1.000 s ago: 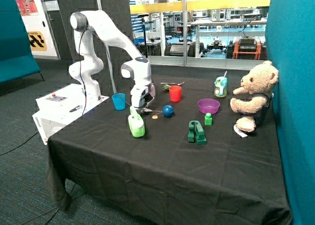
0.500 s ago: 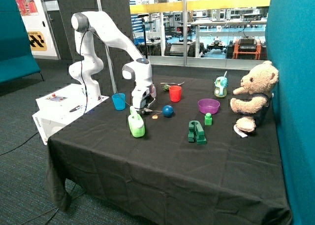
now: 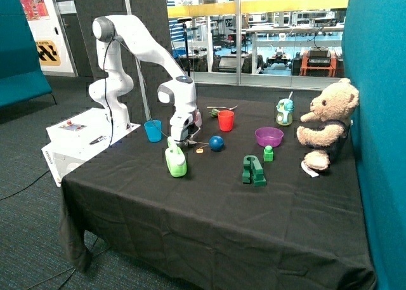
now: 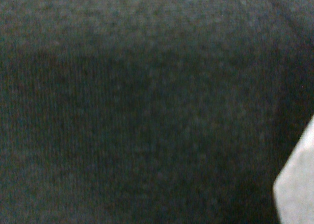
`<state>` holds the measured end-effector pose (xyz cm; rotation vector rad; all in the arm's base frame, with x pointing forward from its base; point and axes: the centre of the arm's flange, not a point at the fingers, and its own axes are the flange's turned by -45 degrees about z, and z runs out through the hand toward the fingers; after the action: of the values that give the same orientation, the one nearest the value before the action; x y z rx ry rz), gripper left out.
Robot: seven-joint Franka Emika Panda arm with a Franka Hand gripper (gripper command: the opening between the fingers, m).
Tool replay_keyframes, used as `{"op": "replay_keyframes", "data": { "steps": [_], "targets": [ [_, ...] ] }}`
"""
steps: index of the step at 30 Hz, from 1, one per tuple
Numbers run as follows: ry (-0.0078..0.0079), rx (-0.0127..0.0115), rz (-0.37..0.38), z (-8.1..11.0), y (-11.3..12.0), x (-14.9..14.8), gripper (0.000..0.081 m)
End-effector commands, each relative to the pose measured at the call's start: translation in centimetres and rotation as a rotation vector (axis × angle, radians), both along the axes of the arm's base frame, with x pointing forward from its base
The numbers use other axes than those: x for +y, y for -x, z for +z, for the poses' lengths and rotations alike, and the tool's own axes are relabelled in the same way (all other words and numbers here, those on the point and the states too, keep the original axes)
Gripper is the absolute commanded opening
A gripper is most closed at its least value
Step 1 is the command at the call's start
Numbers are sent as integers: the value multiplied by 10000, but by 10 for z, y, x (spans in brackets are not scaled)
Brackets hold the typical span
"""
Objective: Prepare two cups of tea
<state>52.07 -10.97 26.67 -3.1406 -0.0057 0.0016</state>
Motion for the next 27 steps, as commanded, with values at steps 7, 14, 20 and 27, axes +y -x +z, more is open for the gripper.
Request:
{"op": "replay_keyframes", "data": {
  "steps": [7, 14, 20, 27],
  "targets": [
    [10, -10, 37, -2, 1, 1, 0],
    [10, -10, 121, 0, -1, 3, 0],
    [10, -10, 163, 5, -2, 4, 0],
    [10, -10, 396, 18, 0, 9, 0]
  ]
}}
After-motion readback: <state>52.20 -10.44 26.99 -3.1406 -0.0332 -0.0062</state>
